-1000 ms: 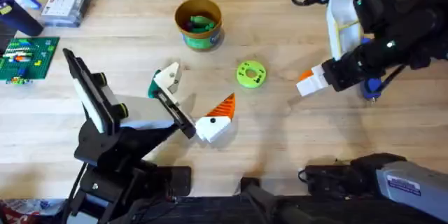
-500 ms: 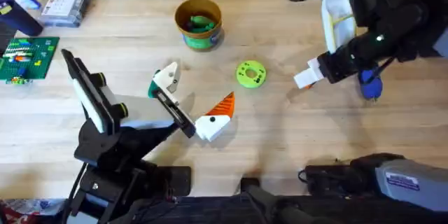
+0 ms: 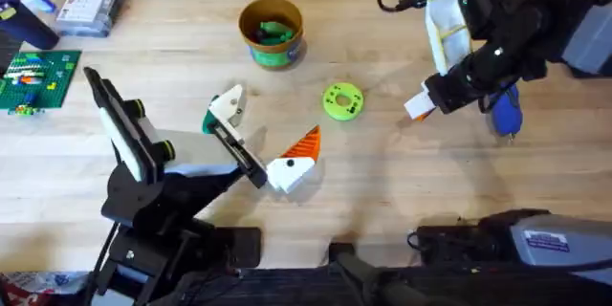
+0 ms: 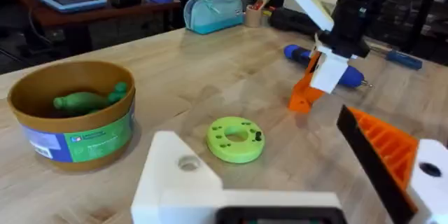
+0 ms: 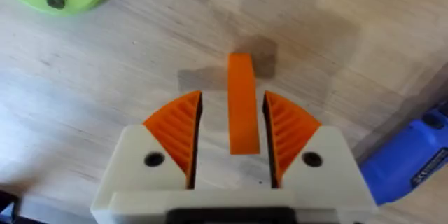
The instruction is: Pick up the gripper from the table and insert it into the empty holder that is missing its gripper. Then pick up a screw, insert it into the mounting hole, and use the screwdriver to tighten it. Finally, clean up the table by picking up the vegetable and placing it into the bucket.
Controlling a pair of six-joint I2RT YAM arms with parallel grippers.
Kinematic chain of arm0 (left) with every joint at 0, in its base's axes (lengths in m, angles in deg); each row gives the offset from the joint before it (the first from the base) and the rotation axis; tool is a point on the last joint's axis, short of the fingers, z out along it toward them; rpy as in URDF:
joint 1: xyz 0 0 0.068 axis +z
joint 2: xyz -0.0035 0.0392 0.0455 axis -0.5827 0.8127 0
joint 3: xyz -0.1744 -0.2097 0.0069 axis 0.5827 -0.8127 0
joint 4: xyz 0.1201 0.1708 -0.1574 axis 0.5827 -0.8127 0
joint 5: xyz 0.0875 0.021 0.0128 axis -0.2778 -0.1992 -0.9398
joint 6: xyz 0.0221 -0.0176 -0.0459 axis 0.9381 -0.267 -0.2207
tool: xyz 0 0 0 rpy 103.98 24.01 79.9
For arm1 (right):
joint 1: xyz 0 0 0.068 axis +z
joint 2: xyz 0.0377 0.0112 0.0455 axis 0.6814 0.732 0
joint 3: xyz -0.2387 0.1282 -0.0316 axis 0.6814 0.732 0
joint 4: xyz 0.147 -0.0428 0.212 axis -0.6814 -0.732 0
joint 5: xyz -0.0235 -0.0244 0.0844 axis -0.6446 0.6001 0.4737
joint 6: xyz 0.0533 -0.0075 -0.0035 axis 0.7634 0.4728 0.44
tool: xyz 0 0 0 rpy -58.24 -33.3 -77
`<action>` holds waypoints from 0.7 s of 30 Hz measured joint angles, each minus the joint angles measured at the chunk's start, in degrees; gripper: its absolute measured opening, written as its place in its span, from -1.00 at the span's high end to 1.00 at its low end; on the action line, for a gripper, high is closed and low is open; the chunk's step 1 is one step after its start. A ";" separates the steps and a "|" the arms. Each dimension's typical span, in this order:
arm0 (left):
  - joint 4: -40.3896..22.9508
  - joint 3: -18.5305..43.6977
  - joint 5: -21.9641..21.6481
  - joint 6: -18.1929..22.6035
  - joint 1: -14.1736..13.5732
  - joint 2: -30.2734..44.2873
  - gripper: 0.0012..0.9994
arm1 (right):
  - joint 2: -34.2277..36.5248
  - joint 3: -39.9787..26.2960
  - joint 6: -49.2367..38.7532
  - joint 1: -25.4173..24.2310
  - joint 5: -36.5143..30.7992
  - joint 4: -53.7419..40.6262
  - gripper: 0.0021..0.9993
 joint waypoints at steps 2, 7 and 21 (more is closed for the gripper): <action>0.01 0.00 0.00 0.00 0.00 -0.01 -0.98 | 0.00 0.00 -0.11 0.00 0.01 -0.55 0.11; -0.31 0.00 0.00 0.00 0.00 0.00 -0.98 | 0.00 0.00 -0.19 0.00 0.02 -0.90 0.39; -0.47 0.00 0.00 0.00 0.00 -0.01 -0.98 | 0.00 -2.12 0.17 0.00 -0.11 -3.66 0.98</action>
